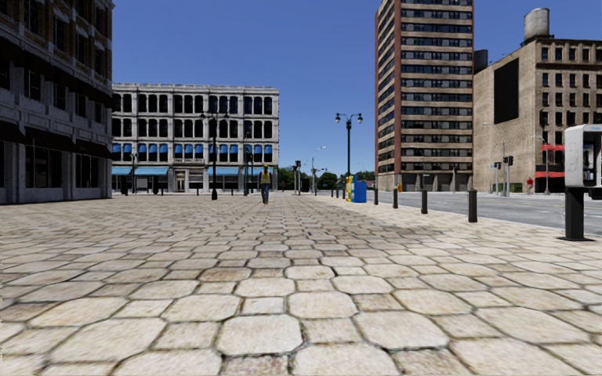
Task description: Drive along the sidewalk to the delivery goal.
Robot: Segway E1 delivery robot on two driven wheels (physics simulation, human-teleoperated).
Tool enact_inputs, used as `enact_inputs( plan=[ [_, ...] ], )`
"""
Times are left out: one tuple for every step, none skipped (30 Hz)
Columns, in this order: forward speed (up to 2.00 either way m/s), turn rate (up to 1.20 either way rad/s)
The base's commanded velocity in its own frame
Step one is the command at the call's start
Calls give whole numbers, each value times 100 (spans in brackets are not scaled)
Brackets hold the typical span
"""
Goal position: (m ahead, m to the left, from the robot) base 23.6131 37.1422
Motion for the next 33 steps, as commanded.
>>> enact_inputs(
  plan=[
    [200,44],
    [200,72],
    [200,96],
    [200,106],
    [200,109],
    [200,109],
    [200,109],
    [200,109],
    [200,108],
    [200,61],
    [200,61],
    [200,46],
    [200,42],
    [200,39],
    [200,36],
    [200,36],
    [200,31],
    [200,28],
    [200,28],
    [200,28],
    [200,28],
    [200,31],
    [200,55],
    [200,98],
    [200,120],
    [200,120],
    [200,120],
    [200,120],
    [200,120],
    [200,120],
    [200,119],
    [200,97],
    [200,27]
  ],
)
